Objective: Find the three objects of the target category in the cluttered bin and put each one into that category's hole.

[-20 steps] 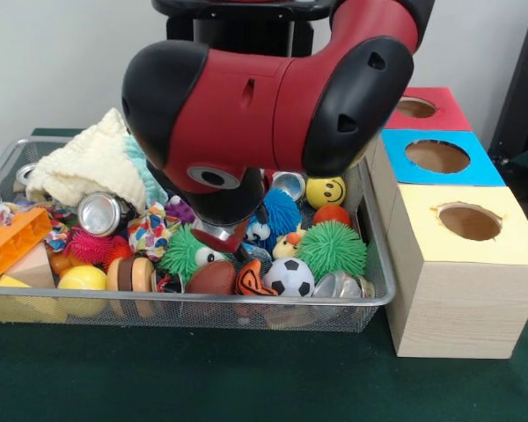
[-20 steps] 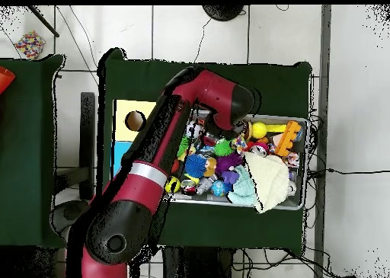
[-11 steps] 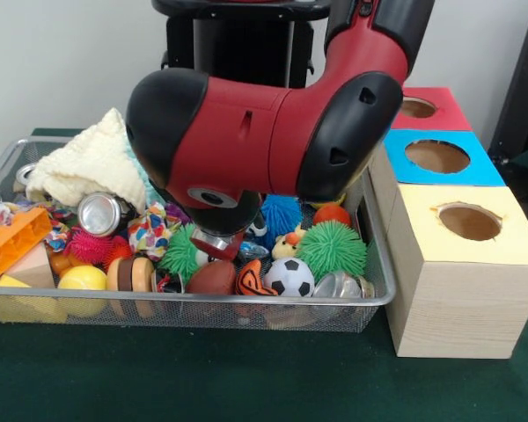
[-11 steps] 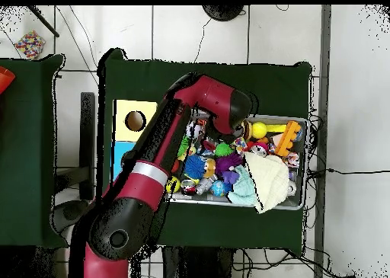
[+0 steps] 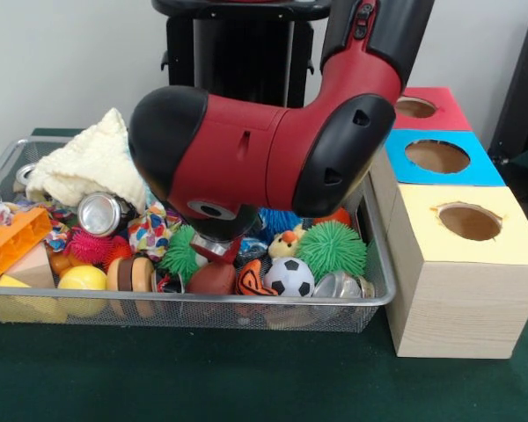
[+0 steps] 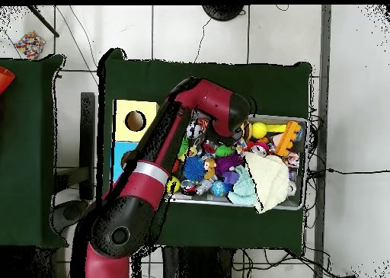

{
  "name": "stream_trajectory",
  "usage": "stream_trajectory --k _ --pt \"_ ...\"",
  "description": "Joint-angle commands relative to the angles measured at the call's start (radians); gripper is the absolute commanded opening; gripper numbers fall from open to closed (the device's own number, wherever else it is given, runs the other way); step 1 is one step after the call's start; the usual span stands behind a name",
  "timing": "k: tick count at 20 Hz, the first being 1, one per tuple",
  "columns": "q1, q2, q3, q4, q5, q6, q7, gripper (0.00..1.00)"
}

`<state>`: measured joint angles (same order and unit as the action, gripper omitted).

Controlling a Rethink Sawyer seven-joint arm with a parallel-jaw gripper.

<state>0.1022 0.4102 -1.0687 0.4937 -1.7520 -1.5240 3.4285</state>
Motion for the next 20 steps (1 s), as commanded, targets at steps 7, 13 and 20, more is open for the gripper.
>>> stream_trajectory --k 7,13,20 --pt "-0.029 0.042 0.015 -0.010 0.009 -0.019 0.230 1.00" --pt "-0.031 0.040 0.010 -0.016 0.014 -0.023 0.238 1.00" --pt "-0.028 0.037 0.012 -0.008 0.015 -0.017 0.225 1.00"
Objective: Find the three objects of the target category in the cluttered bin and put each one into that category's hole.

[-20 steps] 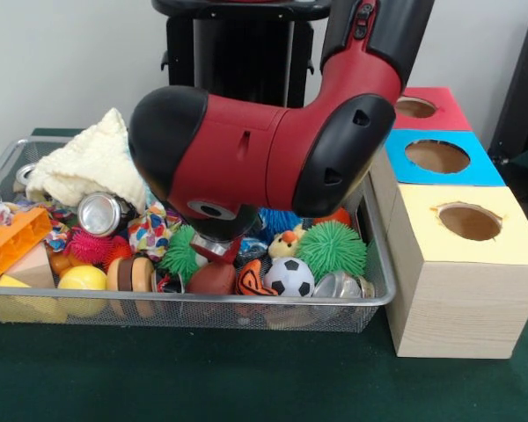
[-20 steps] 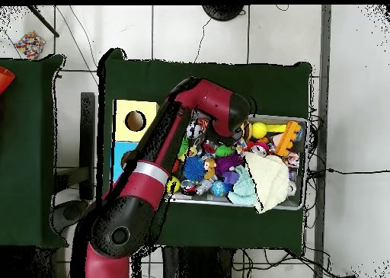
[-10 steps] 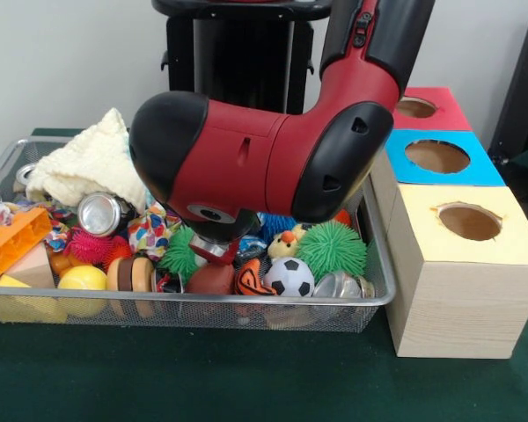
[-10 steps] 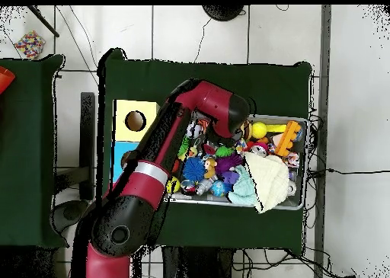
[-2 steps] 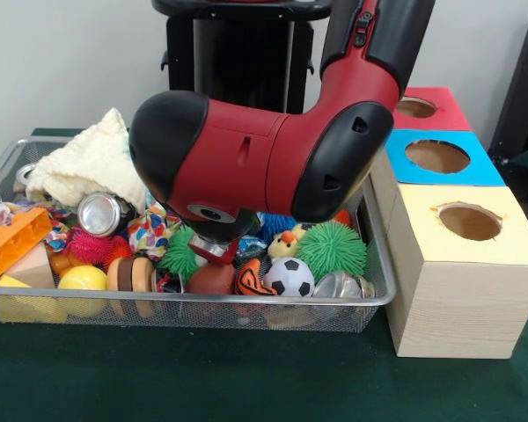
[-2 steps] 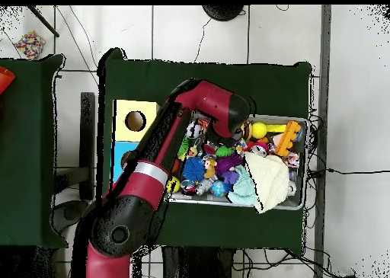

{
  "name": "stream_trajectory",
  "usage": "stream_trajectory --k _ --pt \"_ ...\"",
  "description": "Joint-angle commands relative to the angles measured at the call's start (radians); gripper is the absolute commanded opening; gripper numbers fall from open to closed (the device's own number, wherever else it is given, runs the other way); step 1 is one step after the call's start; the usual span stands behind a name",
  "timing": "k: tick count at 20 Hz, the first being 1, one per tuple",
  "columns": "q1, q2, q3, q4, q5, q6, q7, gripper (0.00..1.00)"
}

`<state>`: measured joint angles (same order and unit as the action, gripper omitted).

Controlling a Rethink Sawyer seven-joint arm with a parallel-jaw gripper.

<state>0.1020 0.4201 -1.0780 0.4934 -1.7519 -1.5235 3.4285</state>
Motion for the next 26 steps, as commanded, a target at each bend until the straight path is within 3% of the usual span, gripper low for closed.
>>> stream_trajectory --k 1,19,26 --pt "-0.028 0.027 0.021 -0.008 0.015 -0.020 0.226 0.00" --pt "-0.037 0.028 0.011 -0.024 0.007 -0.050 0.257 0.00" --pt "-0.103 -0.060 0.036 -0.020 0.032 -0.067 0.177 0.00"
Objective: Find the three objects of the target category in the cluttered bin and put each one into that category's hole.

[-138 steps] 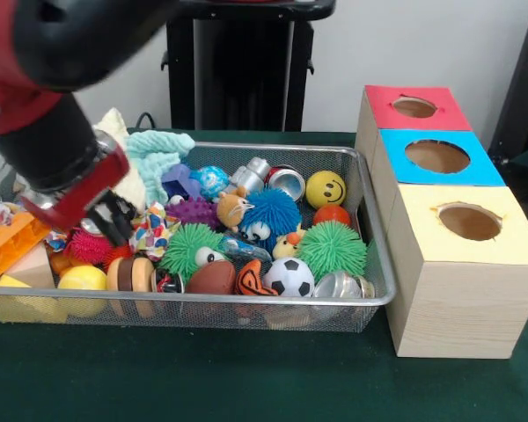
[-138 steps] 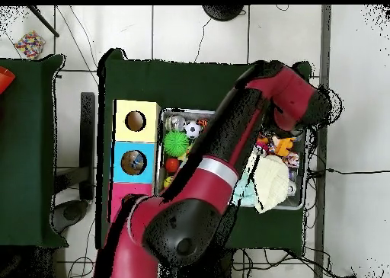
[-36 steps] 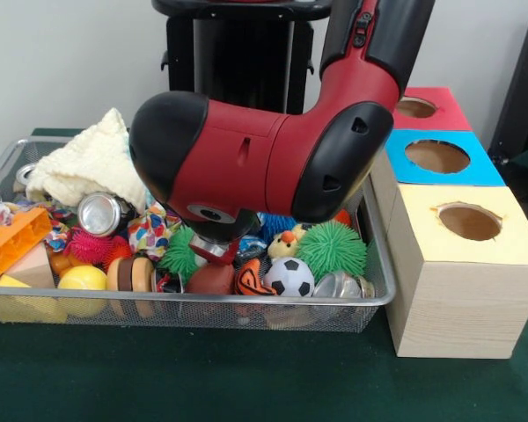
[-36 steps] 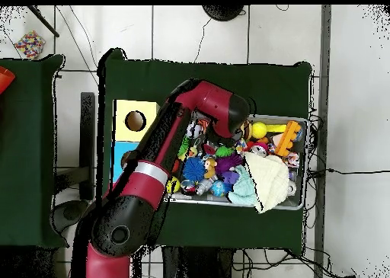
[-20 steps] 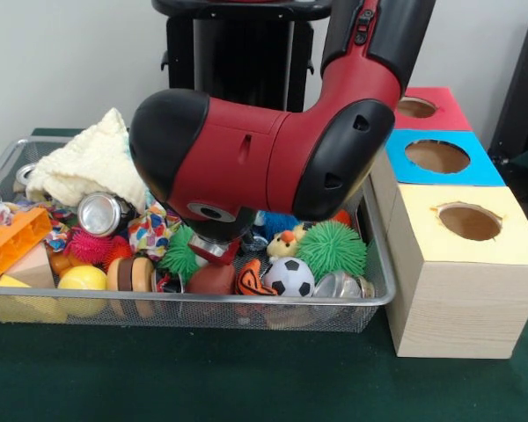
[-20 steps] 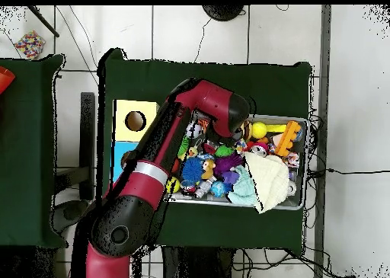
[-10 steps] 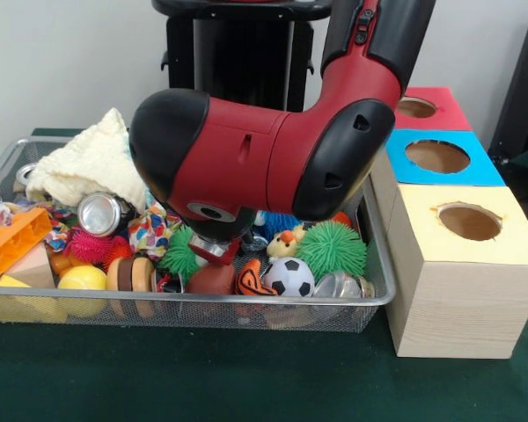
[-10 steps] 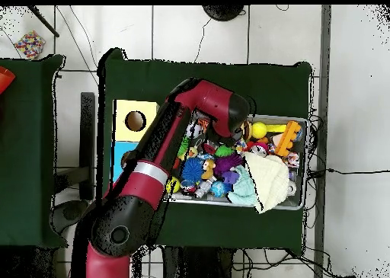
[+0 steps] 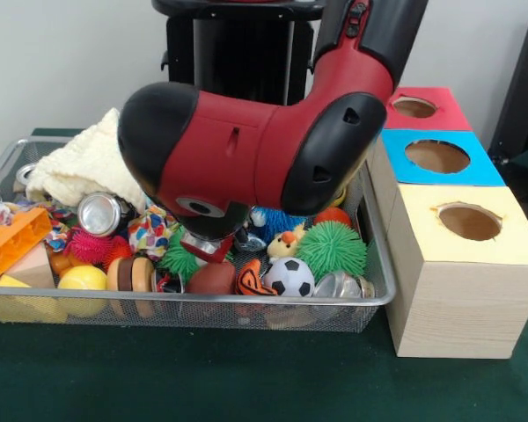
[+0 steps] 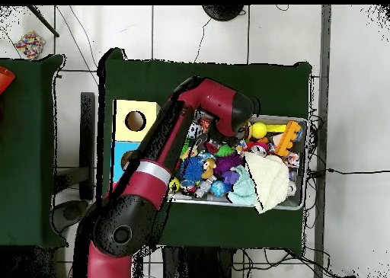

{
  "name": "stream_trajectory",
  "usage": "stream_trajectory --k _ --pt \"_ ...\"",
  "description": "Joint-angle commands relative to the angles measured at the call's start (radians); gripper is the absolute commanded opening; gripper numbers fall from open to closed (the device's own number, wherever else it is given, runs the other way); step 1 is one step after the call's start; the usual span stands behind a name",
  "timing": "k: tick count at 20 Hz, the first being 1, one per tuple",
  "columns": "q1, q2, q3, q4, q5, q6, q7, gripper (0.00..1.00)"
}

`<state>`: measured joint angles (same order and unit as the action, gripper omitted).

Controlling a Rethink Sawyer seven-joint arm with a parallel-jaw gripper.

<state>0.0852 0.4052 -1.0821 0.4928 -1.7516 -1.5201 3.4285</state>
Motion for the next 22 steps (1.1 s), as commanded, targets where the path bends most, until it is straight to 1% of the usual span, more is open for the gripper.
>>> stream_trajectory --k 1,5,9,11,14,17,18,20,22 --pt "-0.099 -0.052 0.048 -0.023 0.033 -0.076 0.157 0.00" --pt "-0.128 -0.077 0.046 -0.019 0.007 -0.151 0.108 0.00" --pt "-0.155 -0.096 0.041 -0.047 -0.004 -0.216 0.113 0.00" --pt "-0.168 -0.104 0.041 -0.065 -0.002 -0.243 0.122 0.00" --pt "-0.183 -0.137 0.060 -0.067 0.029 -0.268 0.132 0.00" --pt "-0.204 -0.188 0.099 -0.051 0.081 -0.275 0.129 0.00" --pt "-0.206 -0.192 0.103 -0.045 0.087 -0.262 0.118 0.00" --pt "-0.194 -0.164 0.097 -0.038 0.077 -0.213 0.105 0.00" --pt "-0.181 -0.140 0.093 -0.046 0.077 -0.180 0.127 0.00"
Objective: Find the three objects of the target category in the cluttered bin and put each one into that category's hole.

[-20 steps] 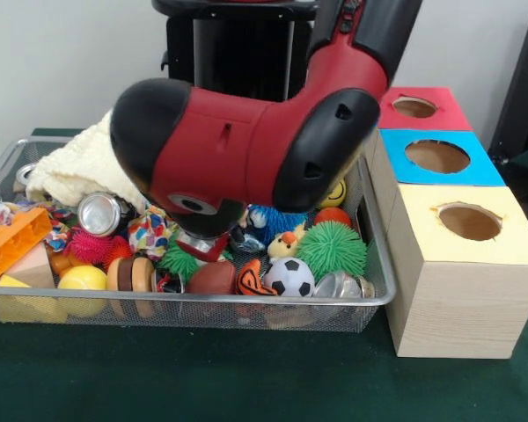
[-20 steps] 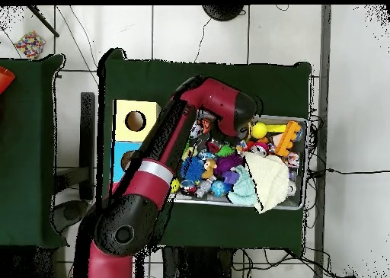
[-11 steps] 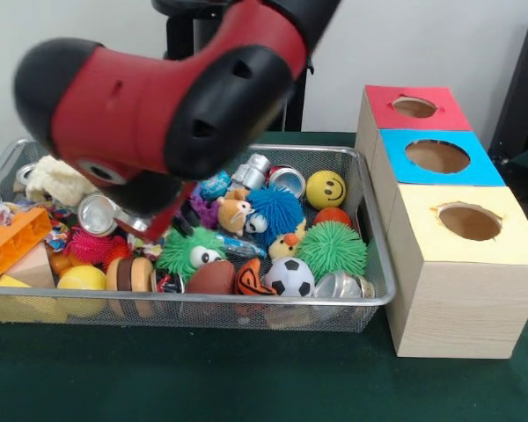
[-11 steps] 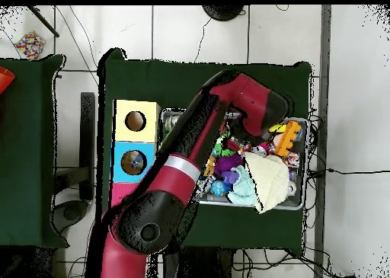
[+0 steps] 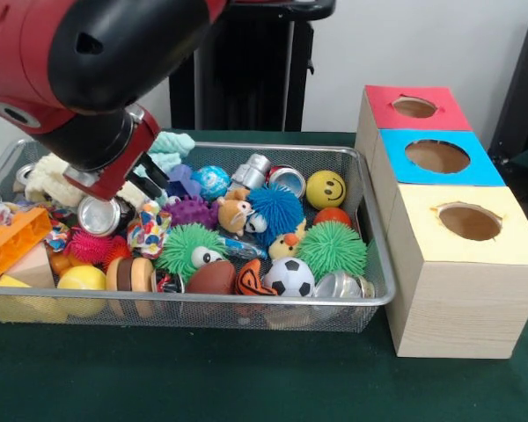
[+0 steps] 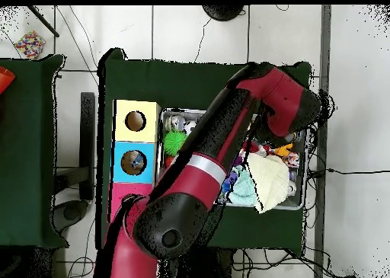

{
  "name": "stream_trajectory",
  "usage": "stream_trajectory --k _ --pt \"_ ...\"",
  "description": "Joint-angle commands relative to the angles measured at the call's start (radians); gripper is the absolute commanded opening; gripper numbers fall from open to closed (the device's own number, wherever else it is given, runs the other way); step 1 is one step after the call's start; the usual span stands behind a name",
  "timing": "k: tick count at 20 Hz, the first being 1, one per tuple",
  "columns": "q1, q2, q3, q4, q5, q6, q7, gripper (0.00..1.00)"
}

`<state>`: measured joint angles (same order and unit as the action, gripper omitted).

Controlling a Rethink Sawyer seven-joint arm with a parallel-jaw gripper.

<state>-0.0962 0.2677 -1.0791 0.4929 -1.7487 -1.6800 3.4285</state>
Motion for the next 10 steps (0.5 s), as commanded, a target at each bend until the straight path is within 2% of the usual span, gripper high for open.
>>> stream_trajectory --k 1,10 --pt "0.008 0.003 0.090 -0.048 0.079 -0.001 0.143 0.00" --pt "0.050 0.029 0.091 -0.052 0.120 0.122 0.226 0.00"
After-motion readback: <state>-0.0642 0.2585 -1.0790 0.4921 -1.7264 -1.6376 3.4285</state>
